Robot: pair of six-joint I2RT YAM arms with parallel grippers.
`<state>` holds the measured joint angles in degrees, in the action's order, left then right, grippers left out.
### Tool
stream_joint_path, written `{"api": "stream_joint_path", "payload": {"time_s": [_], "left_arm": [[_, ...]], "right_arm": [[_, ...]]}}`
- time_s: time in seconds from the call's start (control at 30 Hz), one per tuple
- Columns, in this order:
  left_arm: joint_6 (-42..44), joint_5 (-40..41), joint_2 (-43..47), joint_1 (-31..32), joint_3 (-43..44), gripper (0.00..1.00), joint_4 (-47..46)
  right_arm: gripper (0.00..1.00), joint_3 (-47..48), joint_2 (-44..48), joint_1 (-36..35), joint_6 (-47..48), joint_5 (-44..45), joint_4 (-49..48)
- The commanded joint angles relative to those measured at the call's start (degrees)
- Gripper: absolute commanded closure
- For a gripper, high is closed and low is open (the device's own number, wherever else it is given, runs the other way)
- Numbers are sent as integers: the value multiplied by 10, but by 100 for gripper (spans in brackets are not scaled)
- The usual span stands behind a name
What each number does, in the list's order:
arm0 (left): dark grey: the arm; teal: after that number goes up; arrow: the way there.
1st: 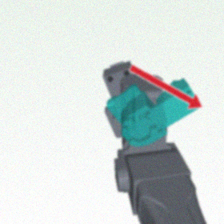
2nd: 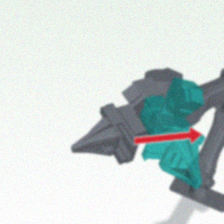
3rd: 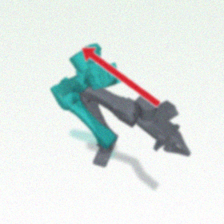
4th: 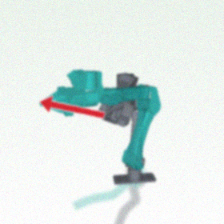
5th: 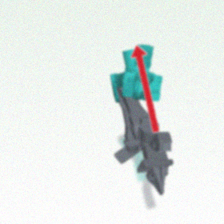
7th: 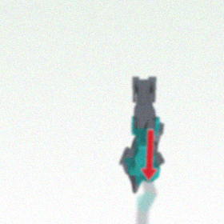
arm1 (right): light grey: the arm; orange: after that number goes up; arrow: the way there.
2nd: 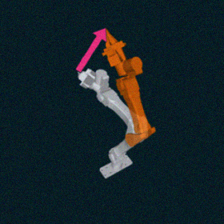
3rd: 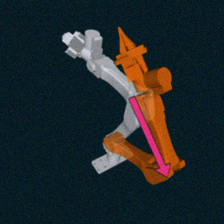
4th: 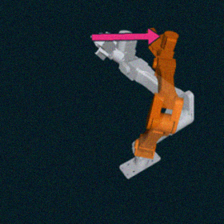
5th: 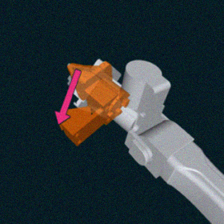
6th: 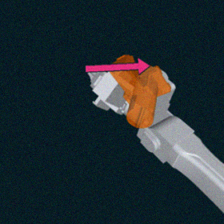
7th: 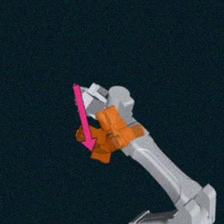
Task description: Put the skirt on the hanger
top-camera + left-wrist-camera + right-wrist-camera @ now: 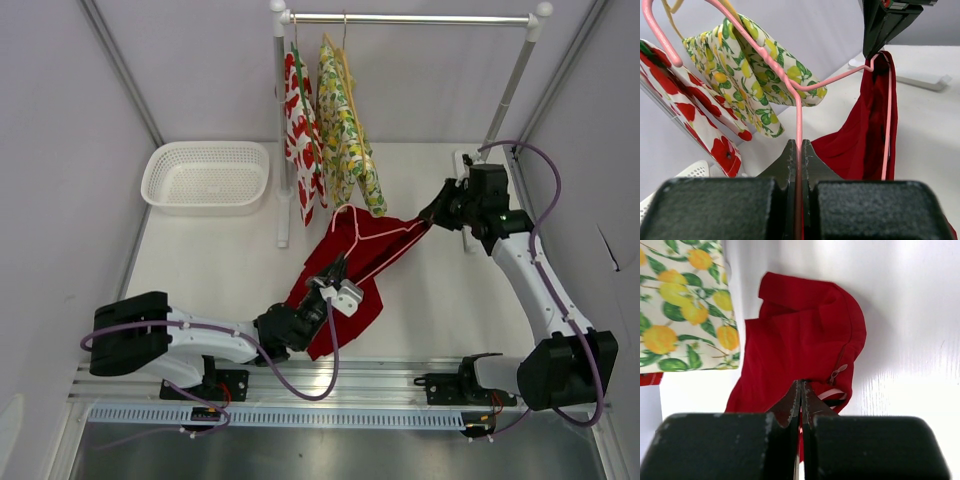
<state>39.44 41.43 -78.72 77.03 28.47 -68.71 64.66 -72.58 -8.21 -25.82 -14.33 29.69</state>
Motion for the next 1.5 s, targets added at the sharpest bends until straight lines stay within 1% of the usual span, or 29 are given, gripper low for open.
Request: {"api": "stream_joint_path", "payload": {"time_s": [0.0, 0.23, 0.47, 0.73, 0.87, 1.1, 1.27, 1.4, 1.47], "left_arm": [[-9, 11, 41, -1, 17, 100, -153], [25, 10, 33, 10, 33, 100, -211], [56, 12, 34, 12, 76, 100, -245], [92, 7, 29, 17, 120, 100, -290], [93, 0, 50, 26, 132, 100, -279], [86, -2, 70, 27, 140, 100, -283], [83, -13, 68, 27, 150, 100, -292], [96, -17, 59, 27, 176, 100, -300], [96, -20, 52, 27, 182, 100, -302]], "right_arm": [[100, 31, 16, -1, 10, 2, 35], [100, 86, 28, -14, 10, -2, 68], [100, 140, 34, -42, 15, 8, 97], [100, 178, 49, -65, 17, 13, 121], [100, 214, 45, -60, 36, 34, 148], [100, 226, 45, -69, 34, 15, 150], [100, 235, 52, -73, 34, 3, 152], [100, 248, 58, -79, 29, -9, 159], [100, 247, 66, -92, 22, -16, 156]]}}
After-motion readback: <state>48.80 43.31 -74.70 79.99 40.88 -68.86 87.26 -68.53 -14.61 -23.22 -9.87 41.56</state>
